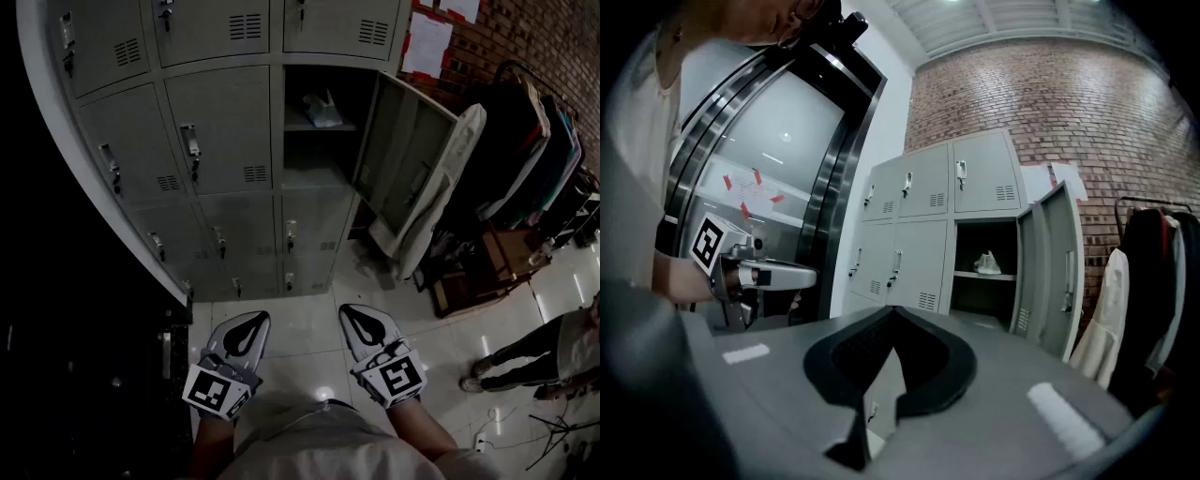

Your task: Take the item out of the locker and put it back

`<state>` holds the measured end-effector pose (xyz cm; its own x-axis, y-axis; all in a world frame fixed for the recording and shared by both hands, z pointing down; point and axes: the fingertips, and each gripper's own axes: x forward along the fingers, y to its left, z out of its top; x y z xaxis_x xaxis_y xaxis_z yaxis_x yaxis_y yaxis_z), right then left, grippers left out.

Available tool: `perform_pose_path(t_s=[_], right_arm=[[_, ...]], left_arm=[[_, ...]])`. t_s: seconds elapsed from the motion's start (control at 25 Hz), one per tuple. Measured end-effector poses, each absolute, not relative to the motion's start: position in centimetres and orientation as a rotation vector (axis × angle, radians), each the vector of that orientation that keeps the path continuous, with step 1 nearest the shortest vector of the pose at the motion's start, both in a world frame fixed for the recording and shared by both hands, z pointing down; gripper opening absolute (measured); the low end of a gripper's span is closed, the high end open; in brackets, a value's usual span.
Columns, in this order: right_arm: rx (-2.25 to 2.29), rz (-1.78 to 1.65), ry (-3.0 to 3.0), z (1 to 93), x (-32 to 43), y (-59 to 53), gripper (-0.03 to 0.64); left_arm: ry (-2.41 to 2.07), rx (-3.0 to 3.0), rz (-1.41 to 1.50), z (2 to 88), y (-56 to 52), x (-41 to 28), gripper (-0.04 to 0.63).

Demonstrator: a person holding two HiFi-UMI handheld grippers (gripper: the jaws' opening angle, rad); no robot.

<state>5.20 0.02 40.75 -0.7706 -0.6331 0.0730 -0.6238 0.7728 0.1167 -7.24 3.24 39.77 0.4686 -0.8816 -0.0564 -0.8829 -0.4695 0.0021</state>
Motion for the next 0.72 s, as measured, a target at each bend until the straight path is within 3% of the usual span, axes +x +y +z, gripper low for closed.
perform_pose_path(t_s=[0.4, 0.72], right_arm=[[0.989, -0.125, -2.880, 41.9, 2.0, -5.3, 0.000], [0.933, -0.140, -2.964, 41.7, 0.0, -16.6, 0.000]], left_arm=[[1.665, -2.638, 0.068, 41.8, -1.2, -10.8, 0.005], [1.699, -2.576, 0.021, 41.4, -11.9, -12.1, 0.005]])
